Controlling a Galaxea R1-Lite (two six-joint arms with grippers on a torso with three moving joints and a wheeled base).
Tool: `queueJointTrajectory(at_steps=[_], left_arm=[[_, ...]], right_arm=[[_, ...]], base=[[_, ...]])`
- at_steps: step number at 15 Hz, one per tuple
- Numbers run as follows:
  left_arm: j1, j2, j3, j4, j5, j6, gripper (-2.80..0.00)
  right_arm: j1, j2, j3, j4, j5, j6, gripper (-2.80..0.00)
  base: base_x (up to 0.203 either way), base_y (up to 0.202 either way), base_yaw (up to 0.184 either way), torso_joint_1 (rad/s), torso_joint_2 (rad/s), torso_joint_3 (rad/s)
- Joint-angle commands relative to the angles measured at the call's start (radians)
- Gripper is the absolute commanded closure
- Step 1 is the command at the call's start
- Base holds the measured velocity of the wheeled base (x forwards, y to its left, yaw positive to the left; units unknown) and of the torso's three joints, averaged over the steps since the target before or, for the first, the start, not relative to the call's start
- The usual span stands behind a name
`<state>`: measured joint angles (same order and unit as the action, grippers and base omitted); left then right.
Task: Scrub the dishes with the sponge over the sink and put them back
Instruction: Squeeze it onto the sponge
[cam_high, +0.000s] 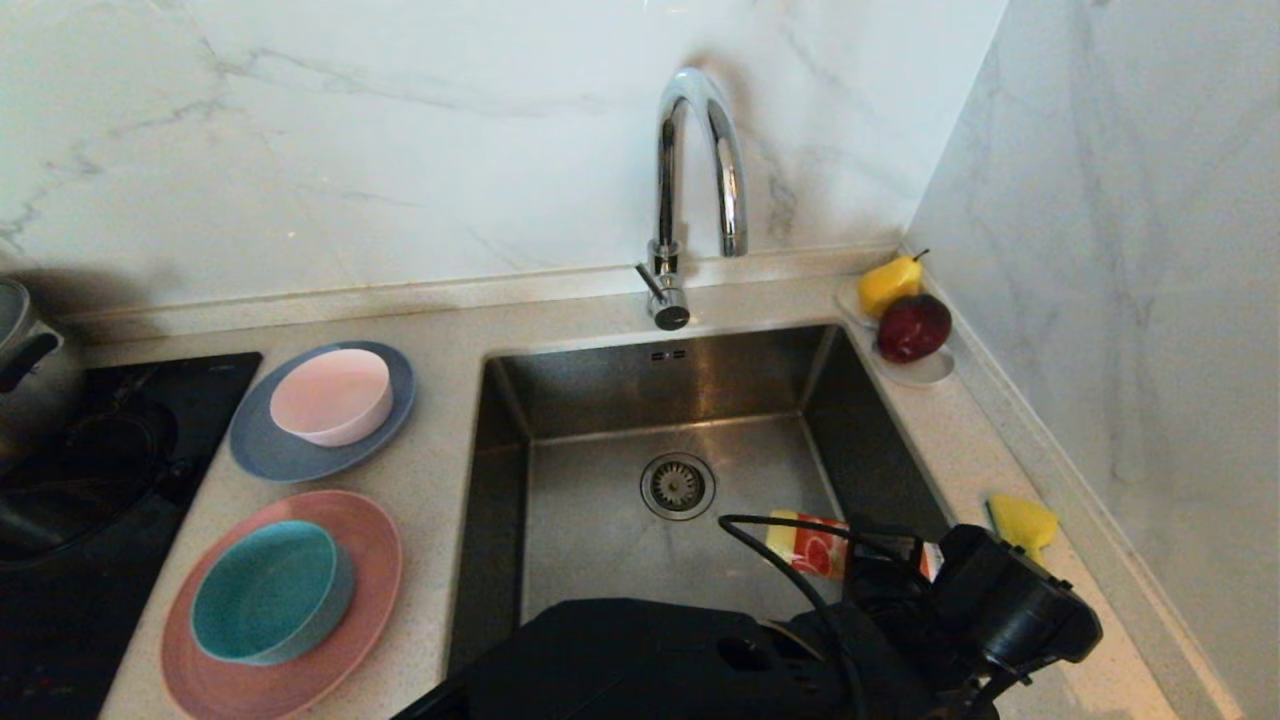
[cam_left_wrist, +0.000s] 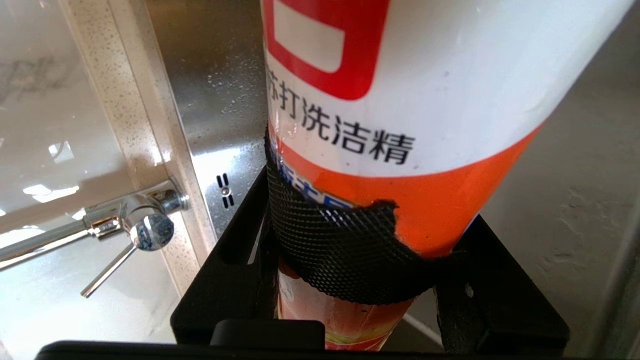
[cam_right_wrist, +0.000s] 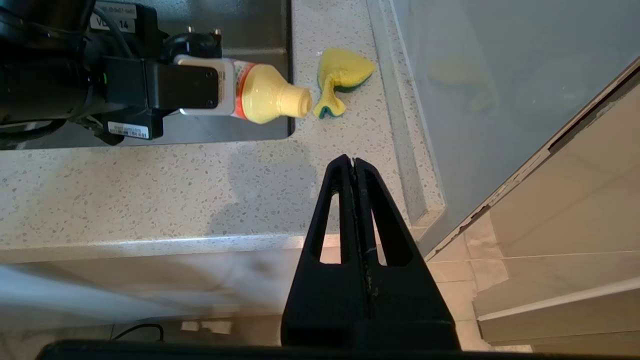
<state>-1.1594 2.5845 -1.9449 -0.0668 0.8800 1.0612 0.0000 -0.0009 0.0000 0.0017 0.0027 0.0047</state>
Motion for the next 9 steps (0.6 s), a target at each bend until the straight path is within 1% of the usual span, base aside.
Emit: queueJointTrajectory(at_steps=[1,7,9], left_arm=[[0.000,0.006,0.000,-0.001,0.005,0.006,0.00],[0.000,0.005,0.000,-0.004,0.004,0.006,0.00],[0.000,-0.001,0.000,-0.025,0.002,-0.007,0.00]], right_arm=[[0.000,0.000,0.000,0.000,0.000,0.000,0.00],[0.000,-0.001,0.000,0.000,0.000,0.000,0.00],[0.000,0.001,0.000,0.000,0.000,0.000,0.00]], base=[[0.000,0.000,0.000,0.000,0.00,0.000],[0.000,0.000,0.000,0.000,0.00,0.000],[0.000,0.000,0.000,0.000,0.00,0.000]])
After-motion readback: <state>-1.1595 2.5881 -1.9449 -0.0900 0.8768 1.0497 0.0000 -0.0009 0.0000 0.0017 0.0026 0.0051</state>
